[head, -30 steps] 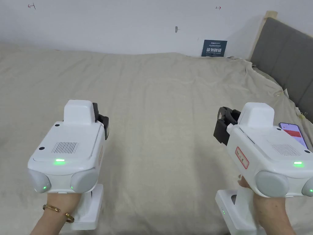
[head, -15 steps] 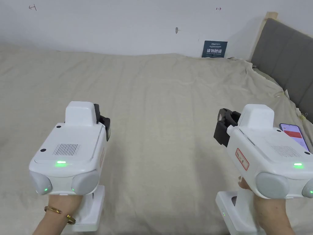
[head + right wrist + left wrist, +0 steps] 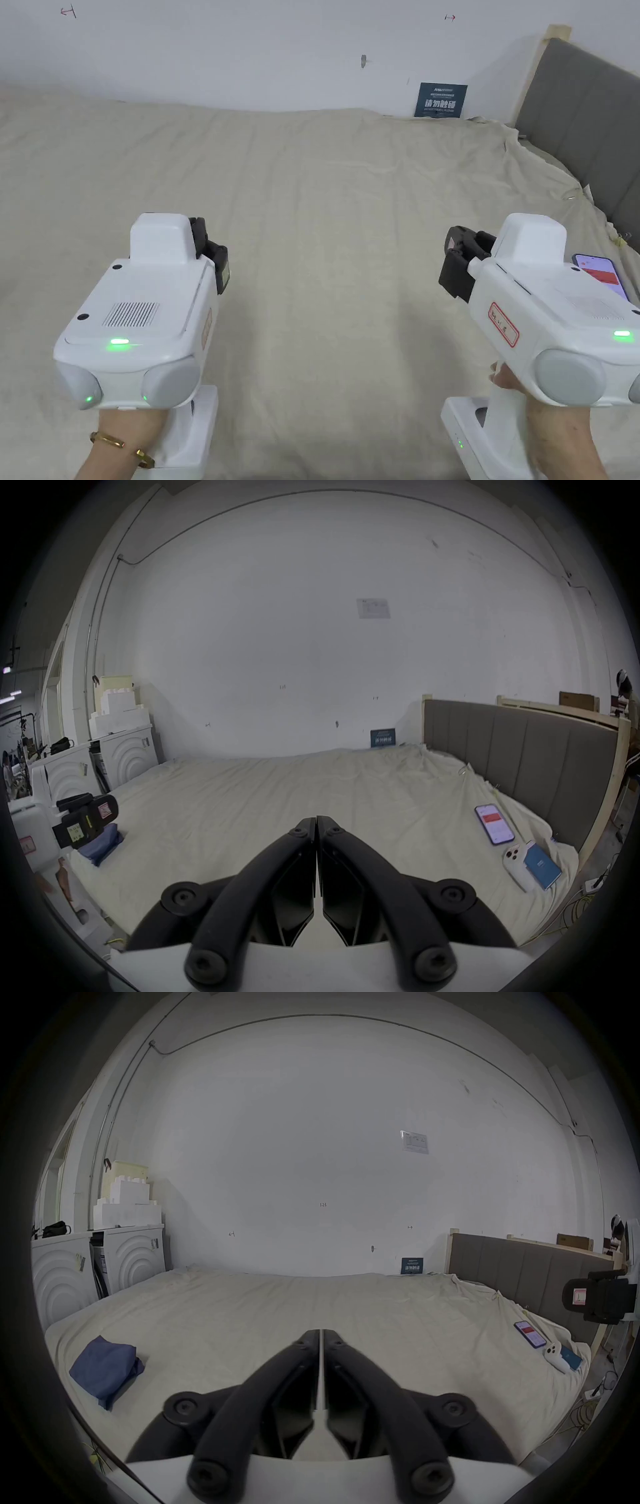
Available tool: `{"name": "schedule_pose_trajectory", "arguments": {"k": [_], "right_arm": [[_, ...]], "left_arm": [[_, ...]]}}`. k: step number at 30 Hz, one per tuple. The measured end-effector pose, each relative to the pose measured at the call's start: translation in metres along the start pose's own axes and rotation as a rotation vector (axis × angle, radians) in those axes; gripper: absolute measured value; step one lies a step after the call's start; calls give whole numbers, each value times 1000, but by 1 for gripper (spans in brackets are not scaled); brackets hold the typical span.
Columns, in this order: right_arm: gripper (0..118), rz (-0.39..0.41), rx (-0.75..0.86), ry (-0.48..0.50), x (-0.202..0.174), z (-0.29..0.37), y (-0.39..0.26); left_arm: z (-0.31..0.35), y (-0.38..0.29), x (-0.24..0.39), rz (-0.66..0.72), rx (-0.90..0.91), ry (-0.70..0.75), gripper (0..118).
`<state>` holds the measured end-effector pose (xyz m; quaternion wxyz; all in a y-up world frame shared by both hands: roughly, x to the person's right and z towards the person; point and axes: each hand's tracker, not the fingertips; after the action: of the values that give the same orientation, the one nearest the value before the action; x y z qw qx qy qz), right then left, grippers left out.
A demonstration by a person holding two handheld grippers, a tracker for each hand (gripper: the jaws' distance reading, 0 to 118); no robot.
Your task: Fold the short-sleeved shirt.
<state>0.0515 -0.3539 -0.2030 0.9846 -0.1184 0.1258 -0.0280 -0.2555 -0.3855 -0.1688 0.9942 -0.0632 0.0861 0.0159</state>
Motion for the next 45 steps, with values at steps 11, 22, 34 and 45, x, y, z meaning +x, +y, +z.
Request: {"name": "schedule_pose_trajectory", "arguments": {"k": [11, 22, 34, 45], "right_arm": [[116, -132, -299, 212, -5, -5, -12], [116, -80, -625, -78, -28, -17, -33], [115, -81, -637, -193, -29, -28, -55], [115, 250, -796, -239, -36, -16, -122]], "left_arm": [[0, -52, -13, 121, -302, 55, 118], [32, -105, -13, 169, -448, 131, 118], [36, -120, -19, 129, -516, 159, 118], [17, -114, -46, 188, -539, 246, 118]]}}
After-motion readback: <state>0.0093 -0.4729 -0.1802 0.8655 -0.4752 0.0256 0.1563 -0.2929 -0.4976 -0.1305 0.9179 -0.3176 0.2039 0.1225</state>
